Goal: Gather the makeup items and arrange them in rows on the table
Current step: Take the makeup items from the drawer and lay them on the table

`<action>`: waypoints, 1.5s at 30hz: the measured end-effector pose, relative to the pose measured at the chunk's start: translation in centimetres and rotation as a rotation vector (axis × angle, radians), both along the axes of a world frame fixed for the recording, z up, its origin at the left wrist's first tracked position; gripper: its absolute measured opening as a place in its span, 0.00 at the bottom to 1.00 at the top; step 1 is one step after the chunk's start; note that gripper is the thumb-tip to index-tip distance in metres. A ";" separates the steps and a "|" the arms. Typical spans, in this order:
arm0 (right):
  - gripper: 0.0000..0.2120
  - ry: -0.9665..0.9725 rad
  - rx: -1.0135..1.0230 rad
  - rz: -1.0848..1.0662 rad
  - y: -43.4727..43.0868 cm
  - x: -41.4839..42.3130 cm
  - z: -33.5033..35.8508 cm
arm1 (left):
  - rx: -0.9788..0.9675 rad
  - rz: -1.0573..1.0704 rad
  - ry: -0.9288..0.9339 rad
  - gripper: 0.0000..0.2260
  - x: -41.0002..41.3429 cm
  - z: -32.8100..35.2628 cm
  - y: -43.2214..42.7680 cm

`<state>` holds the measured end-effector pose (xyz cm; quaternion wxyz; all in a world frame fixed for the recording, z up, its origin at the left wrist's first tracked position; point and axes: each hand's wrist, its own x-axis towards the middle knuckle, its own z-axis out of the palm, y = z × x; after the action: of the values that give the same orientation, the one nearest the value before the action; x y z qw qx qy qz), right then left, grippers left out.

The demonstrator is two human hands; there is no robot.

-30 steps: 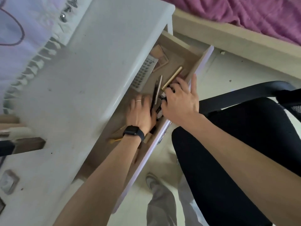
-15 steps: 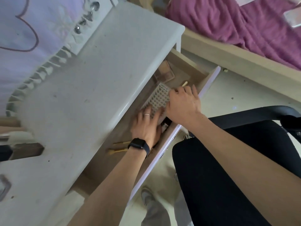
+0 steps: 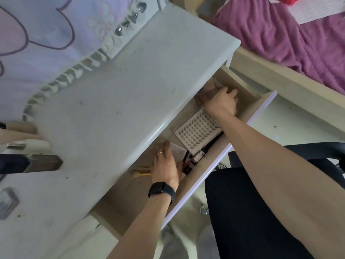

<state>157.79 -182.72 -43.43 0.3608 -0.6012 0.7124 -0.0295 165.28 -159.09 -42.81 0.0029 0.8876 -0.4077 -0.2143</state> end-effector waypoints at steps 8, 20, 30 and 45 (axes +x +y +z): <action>0.40 -0.151 0.083 -0.142 -0.8 -0.2 0.8 | 0.013 0.099 0.154 0.35 0.4 1.0 -0.2; 0.14 -0.587 0.161 -0.216 4.9 -6.6 9.0 | -0.343 0.174 0.447 0.20 1.4 5.7 4.0; 0.09 -0.789 0.310 -0.074 22.4 -6.7 12.5 | -0.594 0.579 0.712 0.16 3.7 11.0 12.9; 0.16 -0.747 0.445 0.285 39.4 8.8 14.6 | -0.807 0.977 0.524 0.15 16.7 13.6 35.6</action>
<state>166.60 -143.30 -28.81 0.7139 -0.5491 0.4326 -0.0407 181.97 -123.49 -29.24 0.5285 0.8179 0.0057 -0.2275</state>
